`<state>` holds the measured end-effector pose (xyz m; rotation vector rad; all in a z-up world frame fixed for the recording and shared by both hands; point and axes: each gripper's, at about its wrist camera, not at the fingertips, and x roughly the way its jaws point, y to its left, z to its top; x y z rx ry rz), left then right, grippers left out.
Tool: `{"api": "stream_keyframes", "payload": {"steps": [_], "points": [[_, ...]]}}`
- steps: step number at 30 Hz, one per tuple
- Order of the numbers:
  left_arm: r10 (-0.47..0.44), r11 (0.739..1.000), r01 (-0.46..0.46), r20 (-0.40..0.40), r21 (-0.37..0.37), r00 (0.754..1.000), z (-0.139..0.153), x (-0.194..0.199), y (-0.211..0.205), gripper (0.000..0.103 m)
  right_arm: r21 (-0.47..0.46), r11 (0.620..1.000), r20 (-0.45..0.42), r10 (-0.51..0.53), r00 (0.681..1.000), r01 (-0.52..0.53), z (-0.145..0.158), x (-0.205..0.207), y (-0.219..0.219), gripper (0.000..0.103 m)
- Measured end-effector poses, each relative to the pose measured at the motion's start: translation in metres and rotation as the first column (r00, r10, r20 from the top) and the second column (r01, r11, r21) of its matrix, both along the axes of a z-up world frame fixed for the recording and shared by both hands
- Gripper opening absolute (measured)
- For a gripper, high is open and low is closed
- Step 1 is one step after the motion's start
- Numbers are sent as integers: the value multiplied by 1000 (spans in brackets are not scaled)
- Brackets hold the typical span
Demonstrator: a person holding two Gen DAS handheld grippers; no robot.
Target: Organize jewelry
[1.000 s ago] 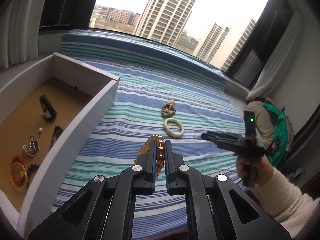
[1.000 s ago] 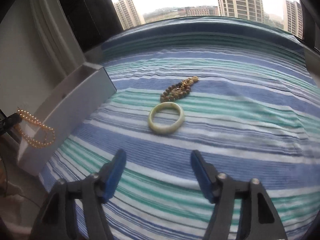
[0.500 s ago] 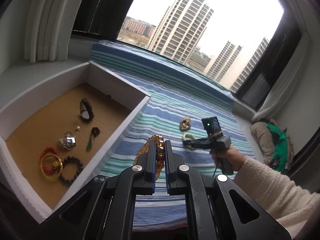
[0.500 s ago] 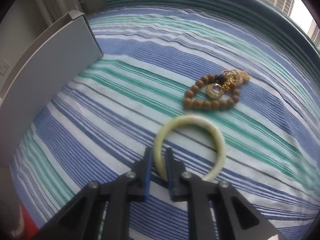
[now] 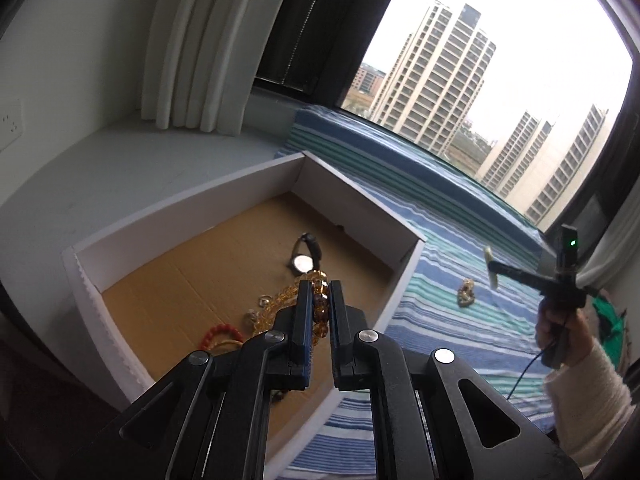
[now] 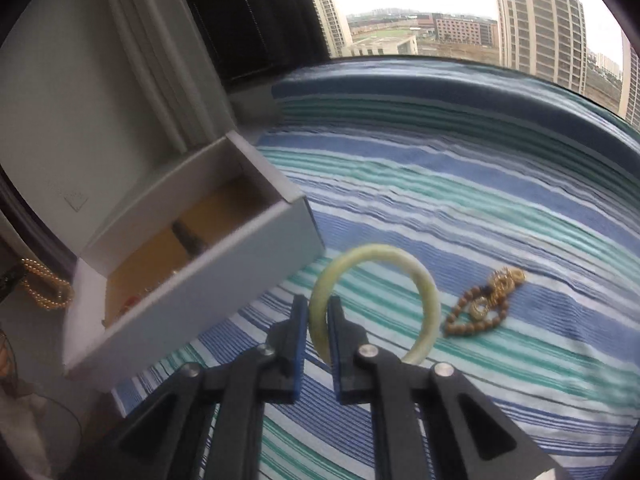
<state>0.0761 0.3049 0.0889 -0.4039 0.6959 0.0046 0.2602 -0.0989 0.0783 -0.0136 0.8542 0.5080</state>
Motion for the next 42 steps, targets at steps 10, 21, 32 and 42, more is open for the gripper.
{"api": "stream_keyframes", "payload": {"steps": [10,21,32,42], "points": [[71,997,-77,-156,-32,985,-66,33,31,5,-114,969,49,224,973,-218,0,55,167,10],[106,994,-91,-262,67,959,-104,54,16,14,-270,944,-98,170,981,-190,-98,107,225,14],[47,988,-36,-66,153,997,-58,8,-53,77,-34,997,57,66,996,-64,-46,19,122,65],[-200,974,206,-67,97,978,-74,10,-193,87,-196,967,109,-143,984,162,-118,-133,-39,68]]}}
